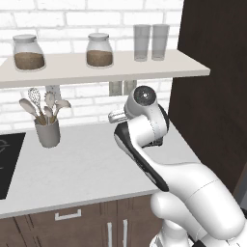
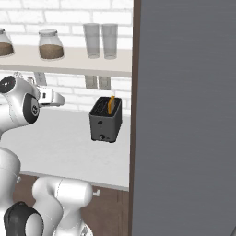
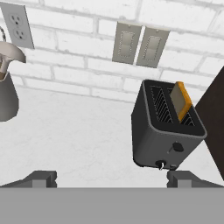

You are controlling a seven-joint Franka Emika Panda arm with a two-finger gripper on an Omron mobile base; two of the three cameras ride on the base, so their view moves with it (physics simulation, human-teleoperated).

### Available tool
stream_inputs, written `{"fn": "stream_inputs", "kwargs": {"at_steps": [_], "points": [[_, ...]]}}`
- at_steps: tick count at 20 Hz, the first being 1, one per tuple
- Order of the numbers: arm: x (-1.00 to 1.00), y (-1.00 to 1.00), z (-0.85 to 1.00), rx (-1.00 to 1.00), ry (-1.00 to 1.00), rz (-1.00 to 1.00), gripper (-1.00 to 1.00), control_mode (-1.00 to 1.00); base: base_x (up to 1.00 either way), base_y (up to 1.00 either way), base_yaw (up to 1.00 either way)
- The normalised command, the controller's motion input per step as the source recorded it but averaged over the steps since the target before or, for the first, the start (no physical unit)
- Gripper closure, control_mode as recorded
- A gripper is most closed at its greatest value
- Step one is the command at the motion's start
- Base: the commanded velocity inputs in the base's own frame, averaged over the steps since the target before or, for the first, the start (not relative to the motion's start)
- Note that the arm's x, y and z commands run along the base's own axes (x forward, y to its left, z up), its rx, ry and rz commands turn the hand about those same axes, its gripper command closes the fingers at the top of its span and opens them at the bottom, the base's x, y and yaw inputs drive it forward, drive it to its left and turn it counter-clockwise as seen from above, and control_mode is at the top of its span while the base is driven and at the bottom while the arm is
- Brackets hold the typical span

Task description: Start the toaster. Once the lever pops up, take the bread to the plate on the dining counter.

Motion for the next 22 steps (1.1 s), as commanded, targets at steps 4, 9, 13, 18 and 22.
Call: {"fn": "stream_inputs", "kwargs": {"at_steps": [4,9,13,18,22], "points": [[0.0,0.0,0.0,0.0,0.0,0.0,-1.0,-1.0,0.0,0.0,0.0],[0.0,0.0,0.0,0.0,0.0,0.0,-1.0,-1.0,0.0,0.0,0.0],[0.0,0.0,0.0,0.0,0.0,0.0,-1.0,-1.0,0.0,0.0,0.0],[0.0,0.0,0.0,0.0,0.0,0.0,-1.0,-1.0,0.0,0.0,0.0],[0.0,0.0,0.0,0.0,0.0,0.0,-1.0,-1.0,0.0,0.0,0.0]]}}
